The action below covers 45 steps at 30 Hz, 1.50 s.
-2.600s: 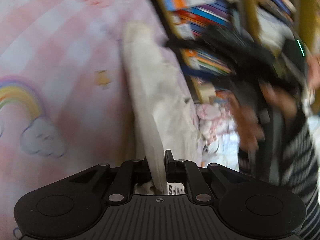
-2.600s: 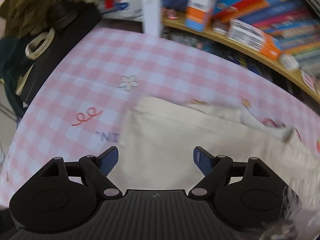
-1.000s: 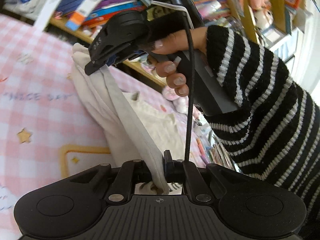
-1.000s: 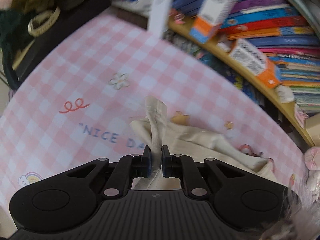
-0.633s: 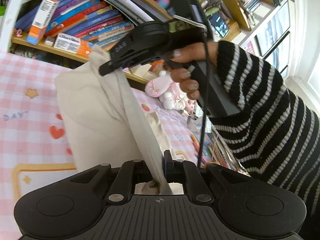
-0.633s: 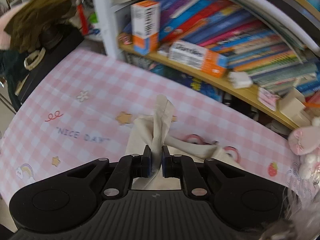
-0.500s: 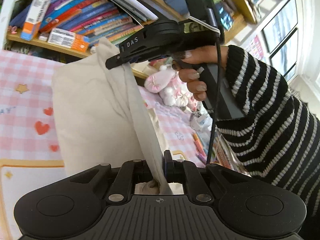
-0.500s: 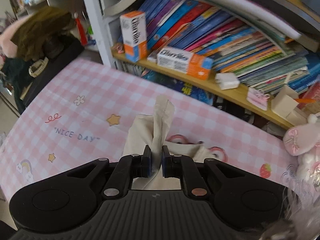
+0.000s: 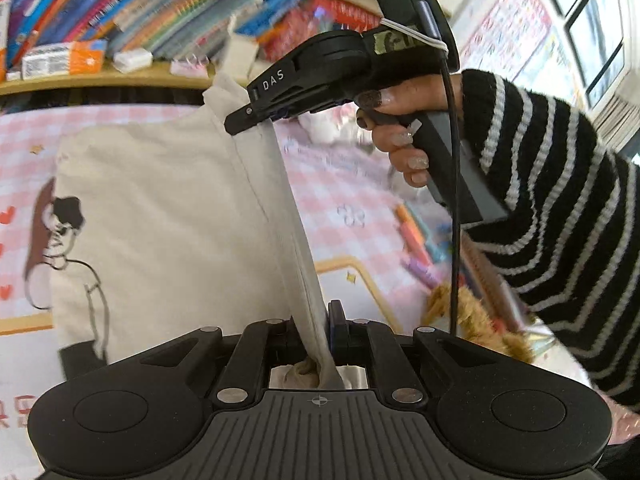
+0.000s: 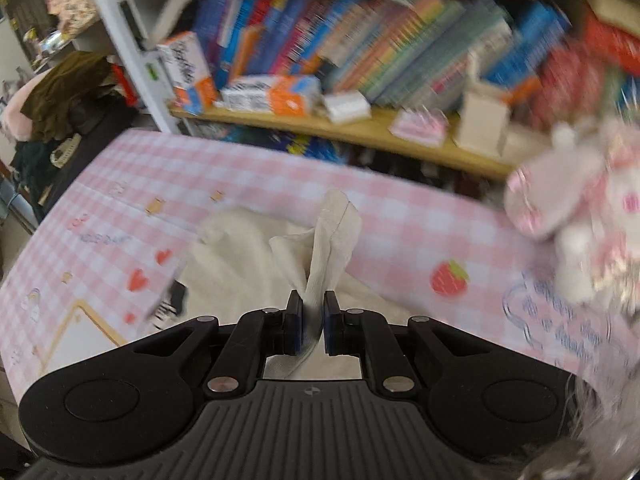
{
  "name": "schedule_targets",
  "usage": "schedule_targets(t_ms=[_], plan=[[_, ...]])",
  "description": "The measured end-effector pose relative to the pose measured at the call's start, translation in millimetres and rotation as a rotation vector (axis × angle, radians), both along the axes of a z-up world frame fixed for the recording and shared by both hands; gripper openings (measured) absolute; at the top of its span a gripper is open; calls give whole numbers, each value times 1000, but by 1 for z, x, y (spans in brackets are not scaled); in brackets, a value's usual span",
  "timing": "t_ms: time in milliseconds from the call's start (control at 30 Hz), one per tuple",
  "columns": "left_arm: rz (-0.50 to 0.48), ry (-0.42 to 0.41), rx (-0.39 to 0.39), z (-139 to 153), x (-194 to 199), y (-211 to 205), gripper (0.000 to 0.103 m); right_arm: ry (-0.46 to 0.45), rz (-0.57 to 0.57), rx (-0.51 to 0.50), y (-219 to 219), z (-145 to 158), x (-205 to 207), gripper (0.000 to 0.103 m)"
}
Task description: Fold clothes
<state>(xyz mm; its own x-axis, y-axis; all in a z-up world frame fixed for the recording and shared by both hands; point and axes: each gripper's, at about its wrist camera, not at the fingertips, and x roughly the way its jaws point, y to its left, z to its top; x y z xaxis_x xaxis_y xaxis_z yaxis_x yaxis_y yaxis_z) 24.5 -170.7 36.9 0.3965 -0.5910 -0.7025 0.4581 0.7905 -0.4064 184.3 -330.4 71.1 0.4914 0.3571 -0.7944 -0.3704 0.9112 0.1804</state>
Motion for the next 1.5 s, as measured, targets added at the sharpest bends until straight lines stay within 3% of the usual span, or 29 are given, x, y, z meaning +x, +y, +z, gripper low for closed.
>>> schedule_targets(t_ms=[267,467,600,767,833,933,1000,1133,1267,1400,1500], plan=[[-11,-103,174,-21,-27,-32,14,167,-158,73,-42,-57,12,10],[-19,-186,307,-35,-49,-56,35,224,-261,140,-55,-67,14,22],[-45,-263,344,-34,-60,-63,35,242,-306,182,-61,-68,16,23],[-211,-283,190,-23,-72,-59,41,226,-423,124,-65,-55,13,38],[-249,-279,166,-20,-75,-49,42,207,-436,102,-66,-42,4,42],[-190,-270,176,-16,-76,-21,43,170,-425,124,-64,-18,-16,52],[-89,-238,194,-18,-72,9,48,137,-402,156,-60,-2,-35,56],[115,-145,199,-26,-61,72,48,80,-361,191,-47,12,-87,58],[274,6,73,-41,-52,136,48,84,-371,134,-36,0,-145,58],[294,145,-65,-58,-44,162,47,139,-472,54,-36,-26,-193,54],[301,242,-159,-69,-37,176,42,178,-563,62,-41,-41,-213,49]])
